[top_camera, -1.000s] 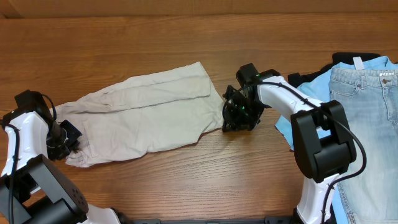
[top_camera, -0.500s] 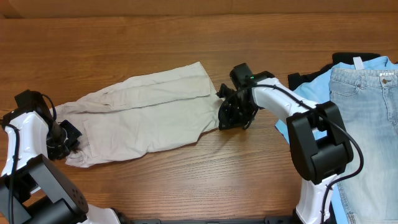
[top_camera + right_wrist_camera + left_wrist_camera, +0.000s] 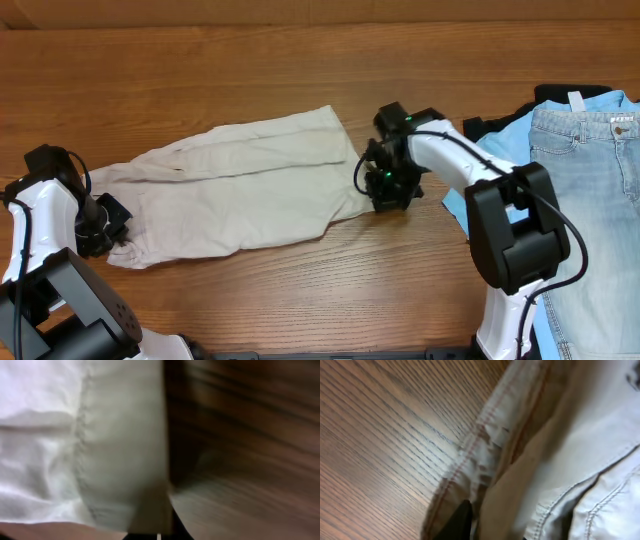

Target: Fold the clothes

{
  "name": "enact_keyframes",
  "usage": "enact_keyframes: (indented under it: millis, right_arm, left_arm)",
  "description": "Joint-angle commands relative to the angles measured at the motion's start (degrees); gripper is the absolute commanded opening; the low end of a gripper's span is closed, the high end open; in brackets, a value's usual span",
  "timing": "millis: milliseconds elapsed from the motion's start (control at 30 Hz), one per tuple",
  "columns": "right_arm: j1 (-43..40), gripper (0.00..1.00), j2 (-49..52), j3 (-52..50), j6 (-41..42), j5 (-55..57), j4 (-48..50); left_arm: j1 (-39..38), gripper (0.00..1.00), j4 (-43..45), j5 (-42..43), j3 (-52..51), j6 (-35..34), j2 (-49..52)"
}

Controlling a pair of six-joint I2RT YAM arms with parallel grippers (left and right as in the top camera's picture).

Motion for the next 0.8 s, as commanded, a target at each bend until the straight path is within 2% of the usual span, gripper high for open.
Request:
enact_keyframes:
  millis: [0, 67, 133, 200, 233, 267, 300, 367, 467, 500, 533, 567, 600, 667, 700, 767]
  right_arm:
    - [-2.1, 0.04, -3.3, 3.0, 1.8, 5.0, -2.8]
    - [-2.7, 0.04, -4.1, 3.1, 1.8, 6.4, -4.5]
    - [-3.0, 0.04, -4.1, 3.1, 4.2, 10.5, -6.9]
    - [-3.0, 0.04, -4.1, 3.1, 4.4, 11.6, -7.8]
    - [-3.0, 0.17, -4.1, 3.1, 4.3, 11.6, -7.8]
    - [-3.0, 0.23, -4.2, 3.1, 4.3, 11.6, -7.6]
    - [-3.0, 0.26, -4.2, 3.3, 4.1, 11.6, -7.2]
    - [-3.2, 0.28, -4.2, 4.3, 4.1, 11.3, -7.0]
    - [-3.3, 0.30, -4.2, 7.6, 2.3, 7.2, -6.4]
    - [-3.3, 0.34, -4.2, 9.1, 0.8, 1.6, -4.0]
    - [-3.3, 0.34, -4.2, 9.3, 0.9, -1.4, -2.1]
    - [-3.2, 0.29, -4.1, 9.3, 0.9, -3.7, -0.7]
    - [-3.1, 0.24, -4.1, 9.2, 0.9, -7.0, 1.4]
    - [-2.7, 0.14, -3.7, 9.0, 2.1, -11.6, 4.8]
    - [-2.4, 0.10, -3.5, 9.0, 3.6, -12.2, 6.0]
    - [-1.7, 0.05, -2.5, 9.0, 7.8, -12.1, 8.2]
  left_arm:
    - [0.0, 0.15, -0.3, -1.1, 1.0, 0.3, 0.5]
    - [0.0, 0.12, -0.8, -2.7, 1.0, 0.2, 0.5]
    - [0.0, 0.04, -1.6, -4.5, 1.0, -0.3, 0.5]
    - [0.0, 0.04, -2.0, -4.5, 1.0, -0.8, 0.5]
    - [0.0, 0.13, -2.3, -4.5, 1.0, -0.9, 0.5]
    - [0.0, 0.25, -2.5, -4.5, 1.0, -0.9, 0.5]
    - [0.0, 0.43, -2.8, -4.5, 1.0, -0.9, 0.5]
    - [0.0, 0.61, -3.6, -4.5, 1.0, -0.9, 0.5]
    - [0.0, 0.68, -3.9, -4.4, 1.0, -0.8, 0.5]
    - [0.0, 0.68, -3.8, -3.6, 1.0, -0.8, 0.5]
    - [0.0, 0.65, -3.7, -3.0, 1.0, -0.8, 0.5]
    - [0.0, 0.59, -3.7, -2.3, 1.0, -0.7, 0.5]
    - [0.0, 0.47, -3.6, -1.5, 1.0, -0.3, 0.5]
    - [0.0, 0.10, -3.5, 0.8, 1.2, 1.0, 0.5]
    - [0.0, 0.04, -3.5, 2.2, 1.4, 1.8, 0.5]
    - [0.0, 0.04, -3.8, 5.6, 2.4, 4.7, 0.5]
